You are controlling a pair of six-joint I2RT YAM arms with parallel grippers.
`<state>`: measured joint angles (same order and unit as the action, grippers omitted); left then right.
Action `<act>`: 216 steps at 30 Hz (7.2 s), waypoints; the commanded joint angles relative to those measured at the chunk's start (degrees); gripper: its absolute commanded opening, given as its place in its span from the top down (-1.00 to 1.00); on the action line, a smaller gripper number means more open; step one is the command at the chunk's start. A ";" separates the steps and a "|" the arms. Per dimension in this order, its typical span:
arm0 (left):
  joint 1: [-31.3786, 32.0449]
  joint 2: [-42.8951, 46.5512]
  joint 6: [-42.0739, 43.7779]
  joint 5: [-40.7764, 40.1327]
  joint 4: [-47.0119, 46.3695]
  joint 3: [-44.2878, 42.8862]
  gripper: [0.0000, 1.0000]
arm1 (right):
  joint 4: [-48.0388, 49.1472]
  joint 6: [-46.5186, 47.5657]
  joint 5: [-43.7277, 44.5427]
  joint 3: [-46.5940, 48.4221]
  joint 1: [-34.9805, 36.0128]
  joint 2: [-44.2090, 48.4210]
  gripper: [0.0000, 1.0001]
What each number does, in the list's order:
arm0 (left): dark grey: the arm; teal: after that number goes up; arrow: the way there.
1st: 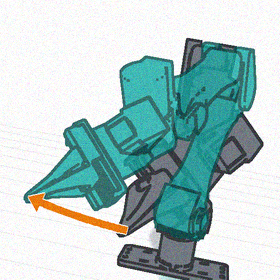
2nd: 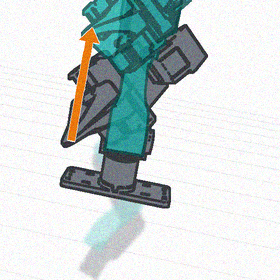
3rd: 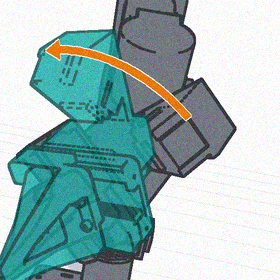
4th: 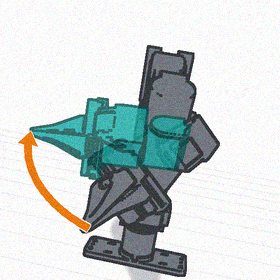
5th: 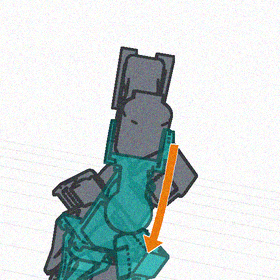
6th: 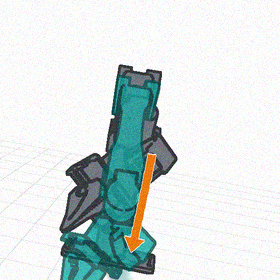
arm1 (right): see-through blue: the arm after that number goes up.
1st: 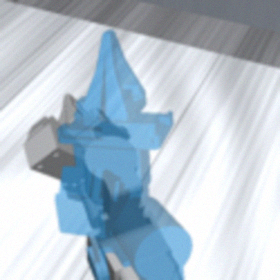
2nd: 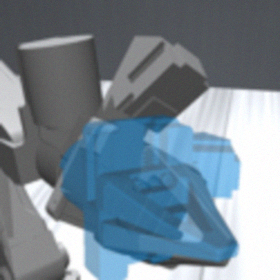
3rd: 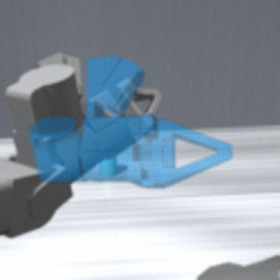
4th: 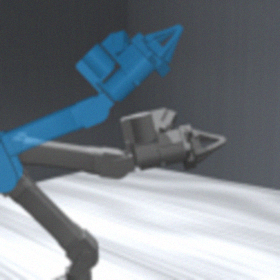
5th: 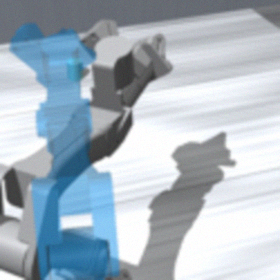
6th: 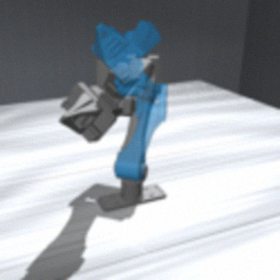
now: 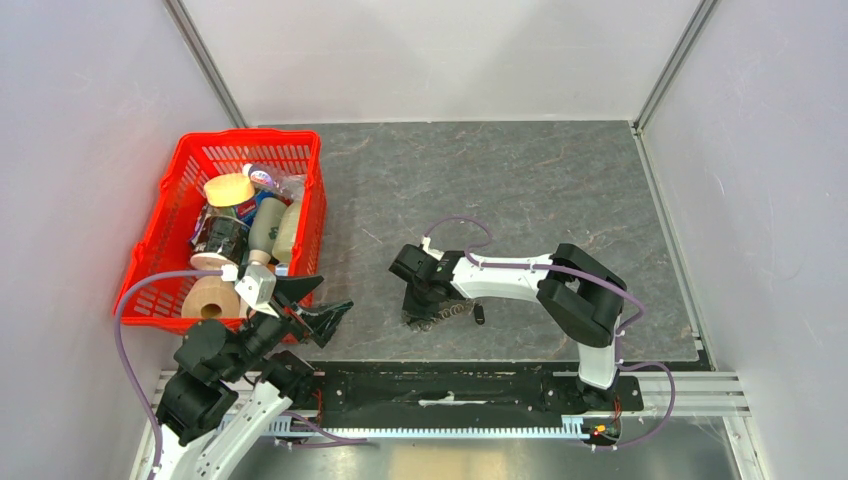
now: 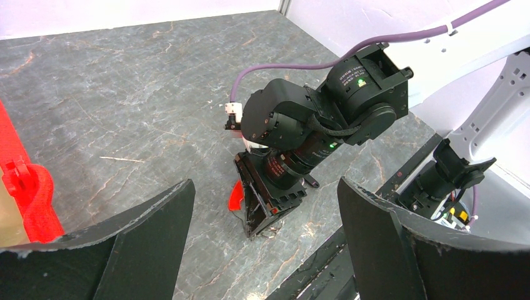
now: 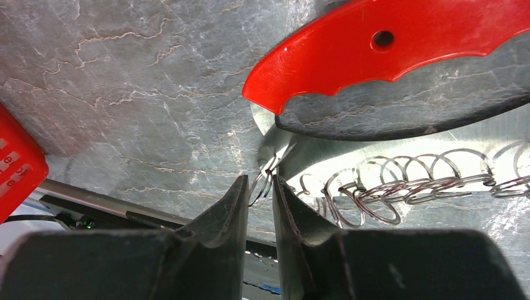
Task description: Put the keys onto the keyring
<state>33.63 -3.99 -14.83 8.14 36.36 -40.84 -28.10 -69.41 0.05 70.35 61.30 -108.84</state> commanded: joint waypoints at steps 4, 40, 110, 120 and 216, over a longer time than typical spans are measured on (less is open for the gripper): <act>0.30 0.32 2.24 1.09 -1.03 0.31 -0.83 | 0.50 -1.17 0.71 2.87 0.40 1.35 0.49; 0.18 -19.98 -4.06 -3.51 -6.14 -1.52 -0.52 | -3.85 -2.85 8.65 3.07 -2.86 15.59 1.00; 17.89 -43.90 24.91 -16.78 -74.88 15.84 0.06 | -32.11 1.64 5.51 44.81 -16.49 10.65 1.00; 20.20 -46.26 32.95 -21.10 -84.98 15.81 0.09 | -32.41 2.29 4.79 47.24 -16.47 9.70 1.00; 26.11 -58.30 54.63 -32.96 -102.54 14.19 0.96 | -31.05 2.27 4.53 48.07 -12.26 13.01 1.00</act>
<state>59.59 -63.16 38.13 -25.28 -62.61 -25.85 -60.86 -66.85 4.23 116.84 48.34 -98.59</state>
